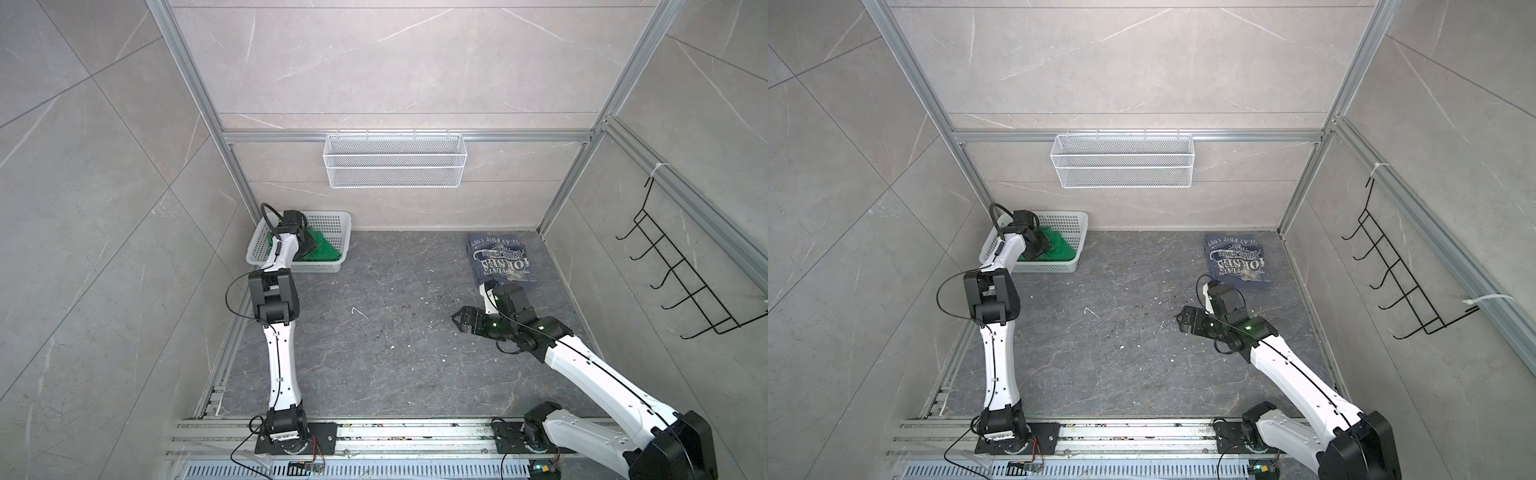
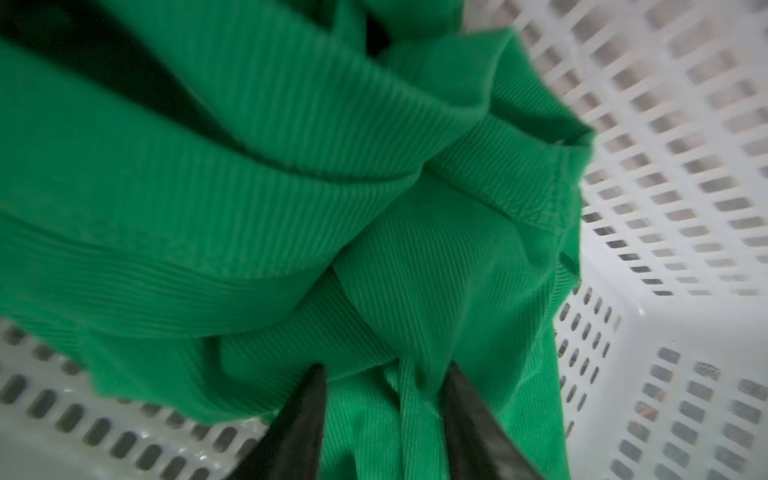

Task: Fold and stack the tank tops
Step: 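Grasp the green tank top in the white basket with the left gripper and lift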

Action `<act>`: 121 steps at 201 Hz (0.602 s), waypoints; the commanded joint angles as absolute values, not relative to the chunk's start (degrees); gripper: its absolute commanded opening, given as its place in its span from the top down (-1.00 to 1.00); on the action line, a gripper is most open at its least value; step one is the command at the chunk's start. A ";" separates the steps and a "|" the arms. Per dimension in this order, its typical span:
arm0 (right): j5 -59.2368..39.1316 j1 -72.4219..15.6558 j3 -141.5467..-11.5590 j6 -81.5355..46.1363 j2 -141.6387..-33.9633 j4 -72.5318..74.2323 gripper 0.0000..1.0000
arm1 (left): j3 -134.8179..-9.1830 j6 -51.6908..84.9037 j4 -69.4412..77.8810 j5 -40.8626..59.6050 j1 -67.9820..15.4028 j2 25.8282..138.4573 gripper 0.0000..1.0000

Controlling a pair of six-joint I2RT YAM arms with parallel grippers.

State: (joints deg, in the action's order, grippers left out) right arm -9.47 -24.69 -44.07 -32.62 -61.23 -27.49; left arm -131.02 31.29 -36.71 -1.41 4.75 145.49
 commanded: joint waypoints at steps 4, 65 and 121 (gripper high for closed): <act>-9.54 -25.36 -43.55 -33.35 -61.08 -26.80 -0.95 | -133.68 30.67 -34.71 0.58 4.69 145.74 0.38; -8.70 -25.59 -43.84 -33.25 -59.99 -28.06 -0.95 | -133.60 30.24 -34.05 1.86 4.83 137.30 1.00; -7.41 -25.62 -43.79 -33.12 -59.18 -29.18 -0.95 | -131.71 30.14 -34.85 1.98 4.61 119.30 1.00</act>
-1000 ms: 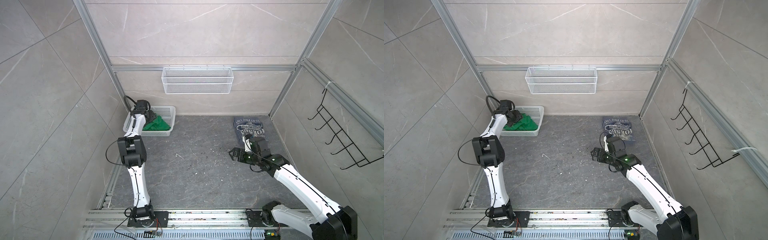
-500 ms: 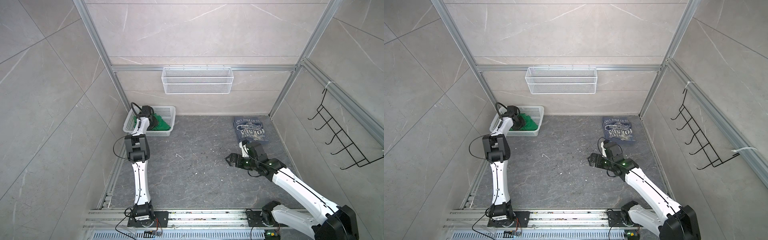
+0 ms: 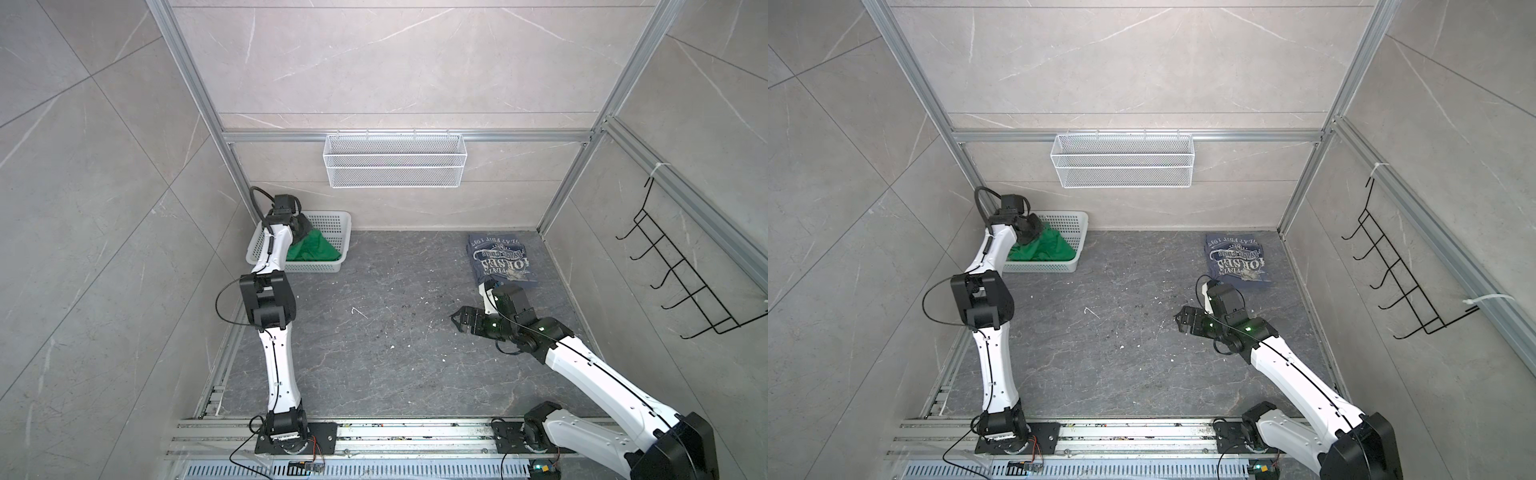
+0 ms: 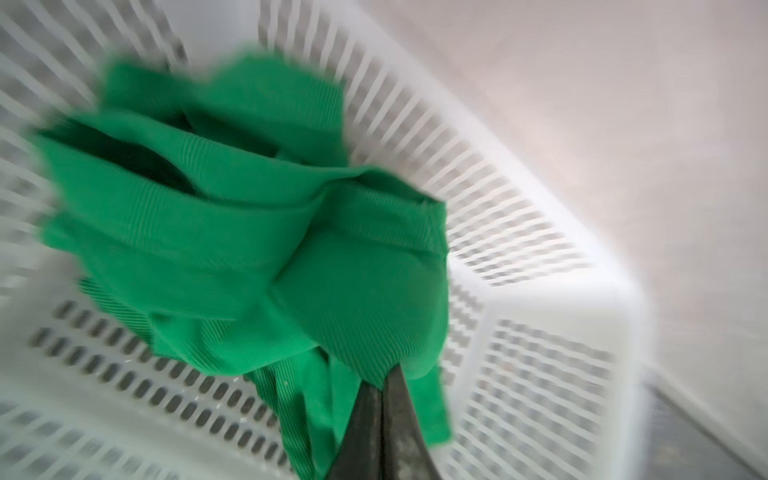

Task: Fold and stack the tank tops
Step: 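Grasp the green tank top in the white basket with the left gripper and lift, then carry the green tank top to the table center and drop it with the left gripper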

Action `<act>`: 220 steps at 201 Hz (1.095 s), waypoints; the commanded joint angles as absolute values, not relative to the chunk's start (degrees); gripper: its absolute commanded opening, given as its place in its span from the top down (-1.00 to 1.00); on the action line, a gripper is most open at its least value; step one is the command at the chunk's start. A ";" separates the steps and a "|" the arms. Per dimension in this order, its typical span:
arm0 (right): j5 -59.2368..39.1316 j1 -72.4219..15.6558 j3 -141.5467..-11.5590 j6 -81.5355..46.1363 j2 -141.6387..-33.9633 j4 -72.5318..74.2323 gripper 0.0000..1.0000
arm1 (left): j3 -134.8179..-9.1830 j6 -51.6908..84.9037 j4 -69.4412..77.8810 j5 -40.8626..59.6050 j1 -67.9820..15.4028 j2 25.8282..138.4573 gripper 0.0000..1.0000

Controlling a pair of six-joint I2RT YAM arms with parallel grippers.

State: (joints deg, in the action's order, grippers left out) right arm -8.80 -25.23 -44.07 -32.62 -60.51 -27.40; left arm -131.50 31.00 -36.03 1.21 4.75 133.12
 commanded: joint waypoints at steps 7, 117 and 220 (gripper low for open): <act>-7.37 -25.65 -43.67 -33.12 -58.91 -29.26 -0.95 | -131.35 30.06 -34.88 2.19 4.61 117.09 1.00; -6.96 -25.60 -42.25 -34.30 -58.91 -28.13 -0.95 | -140.26 21.05 -36.99 11.40 -17.40 92.32 1.00; 3.31 -25.58 -42.78 -36.80 -53.14 -33.48 -0.97 | -73.58 37.31 -28.15 1.40 -24.60 74.44 -0.24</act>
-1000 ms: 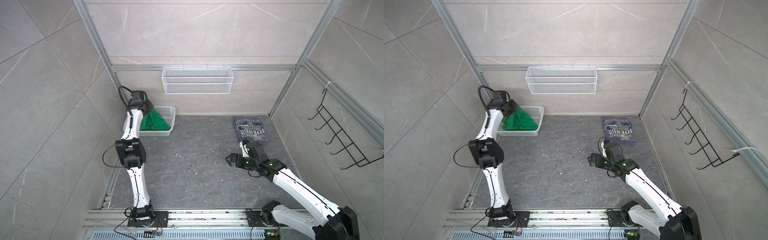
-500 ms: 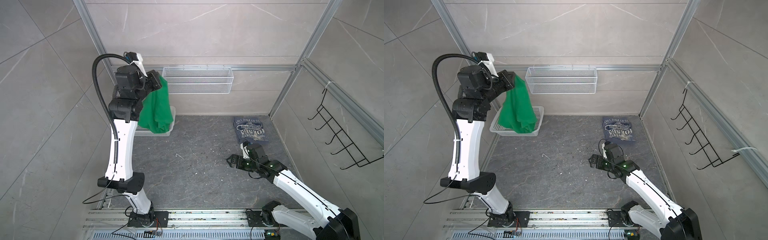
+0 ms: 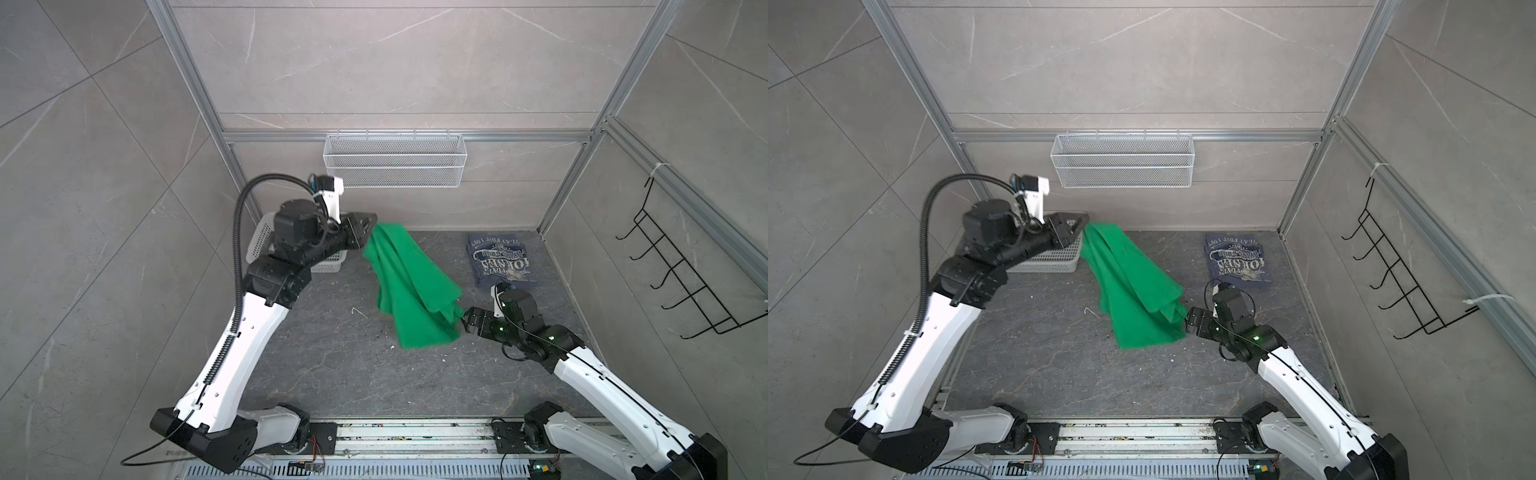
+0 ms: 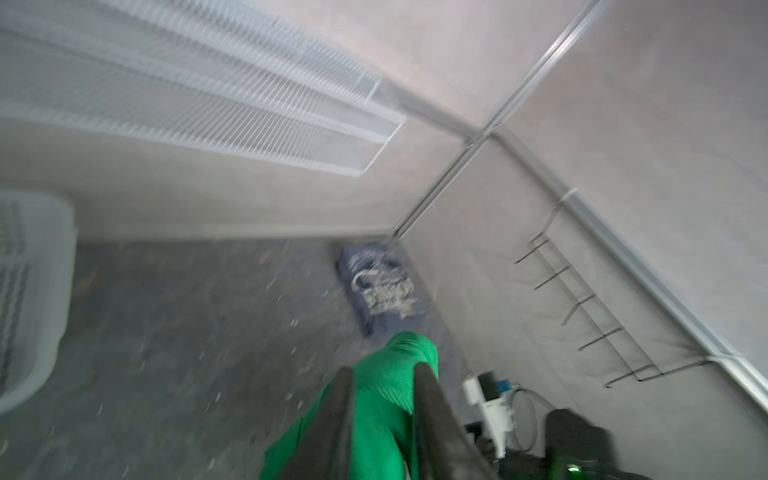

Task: Fold and stack the tank tops
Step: 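Carry the green tank top to the table center and drop it with the left gripper, then grasp two edges of the green tank top with the left and right grippers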

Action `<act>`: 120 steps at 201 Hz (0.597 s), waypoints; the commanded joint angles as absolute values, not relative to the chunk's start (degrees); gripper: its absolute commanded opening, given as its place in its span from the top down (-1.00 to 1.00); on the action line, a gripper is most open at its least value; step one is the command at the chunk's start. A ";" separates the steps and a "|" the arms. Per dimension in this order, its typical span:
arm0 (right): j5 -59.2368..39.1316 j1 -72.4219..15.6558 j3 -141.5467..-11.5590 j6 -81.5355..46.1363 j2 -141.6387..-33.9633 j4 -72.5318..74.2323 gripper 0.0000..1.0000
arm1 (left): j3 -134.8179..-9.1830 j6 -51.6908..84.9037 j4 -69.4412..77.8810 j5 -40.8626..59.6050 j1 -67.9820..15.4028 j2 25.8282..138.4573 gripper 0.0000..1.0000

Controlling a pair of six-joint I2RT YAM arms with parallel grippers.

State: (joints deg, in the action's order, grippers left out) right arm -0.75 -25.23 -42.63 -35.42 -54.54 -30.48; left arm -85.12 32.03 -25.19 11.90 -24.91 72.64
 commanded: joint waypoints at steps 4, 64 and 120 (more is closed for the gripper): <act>3.58 -25.59 -42.83 -36.70 -53.08 -33.68 -0.97 | -71.86 37.38 -29.43 0.87 -24.53 75.38 -0.30; -1.81 -25.77 -39.49 -38.83 -54.11 -30.99 -0.89 | -51.54 40.64 -17.45 5.85 -23.00 76.36 -0.43; -5.06 -27.51 -38.80 -40.50 -65.56 -23.89 -0.64 | -50.03 40.32 -12.16 8.76 -22.50 80.98 -0.38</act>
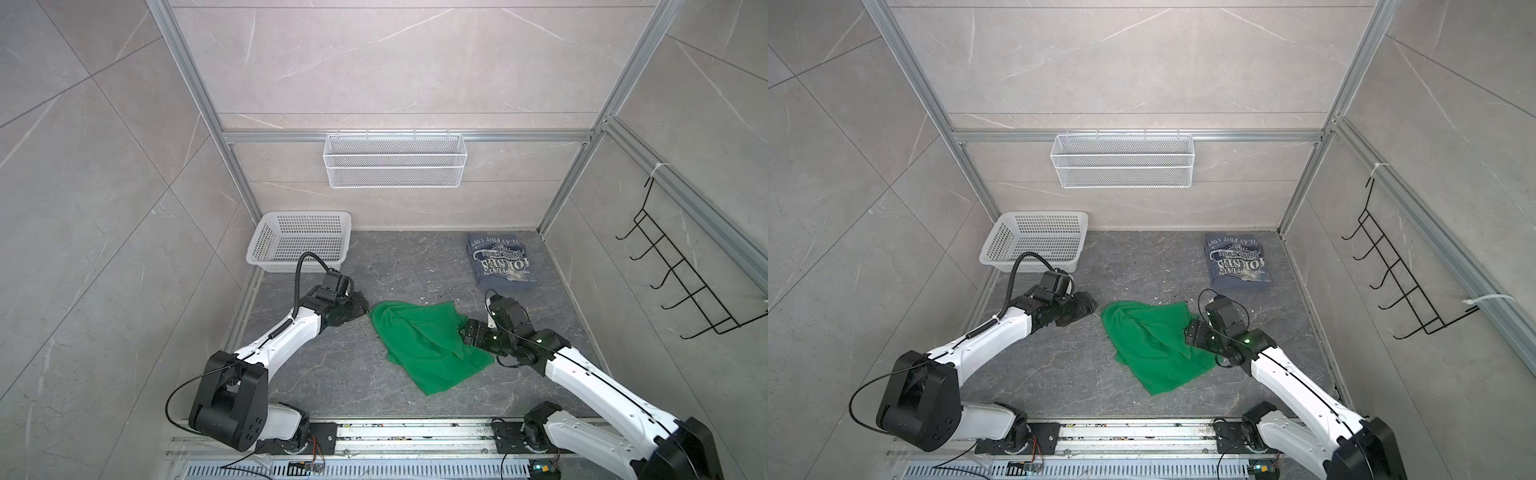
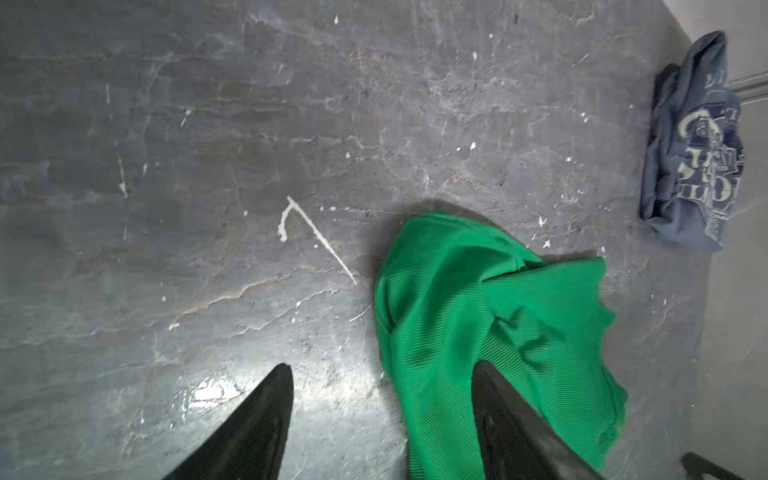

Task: Fold and stack the tank tops
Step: 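Grasp two edges of the green tank top with the left and right grippers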

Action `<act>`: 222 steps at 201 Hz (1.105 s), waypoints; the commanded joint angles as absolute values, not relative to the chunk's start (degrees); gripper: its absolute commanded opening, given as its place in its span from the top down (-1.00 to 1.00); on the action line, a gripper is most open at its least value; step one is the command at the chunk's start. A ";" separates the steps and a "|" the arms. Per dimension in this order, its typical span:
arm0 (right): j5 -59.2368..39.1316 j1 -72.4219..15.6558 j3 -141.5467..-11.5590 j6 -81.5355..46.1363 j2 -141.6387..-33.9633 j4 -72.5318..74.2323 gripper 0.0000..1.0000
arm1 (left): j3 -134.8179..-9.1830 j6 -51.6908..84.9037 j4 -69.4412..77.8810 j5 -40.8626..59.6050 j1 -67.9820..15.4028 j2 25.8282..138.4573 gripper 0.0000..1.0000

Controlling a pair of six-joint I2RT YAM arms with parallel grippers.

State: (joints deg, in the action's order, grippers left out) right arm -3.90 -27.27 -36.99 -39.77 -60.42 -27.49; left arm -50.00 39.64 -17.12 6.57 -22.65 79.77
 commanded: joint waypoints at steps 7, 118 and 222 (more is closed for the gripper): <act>-4.17 -27.55 -40.03 -40.05 -67.90 -23.68 -0.62 | -49.52 40.51 -11.72 8.92 -22.50 81.03 -0.38; -1.39 -22.51 -66.63 -33.56 -105.56 -22.19 -0.06 | -41.76 39.01 -9.66 8.35 -22.24 76.65 -0.39; 0.59 -22.54 -73.97 -31.04 -111.84 -26.89 0.66 | -40.30 38.82 -8.26 8.54 -22.24 77.34 -0.39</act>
State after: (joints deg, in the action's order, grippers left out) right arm -0.91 -22.46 -72.47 -32.01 -111.79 -24.03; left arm -40.45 39.68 -9.96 8.10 -22.46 78.15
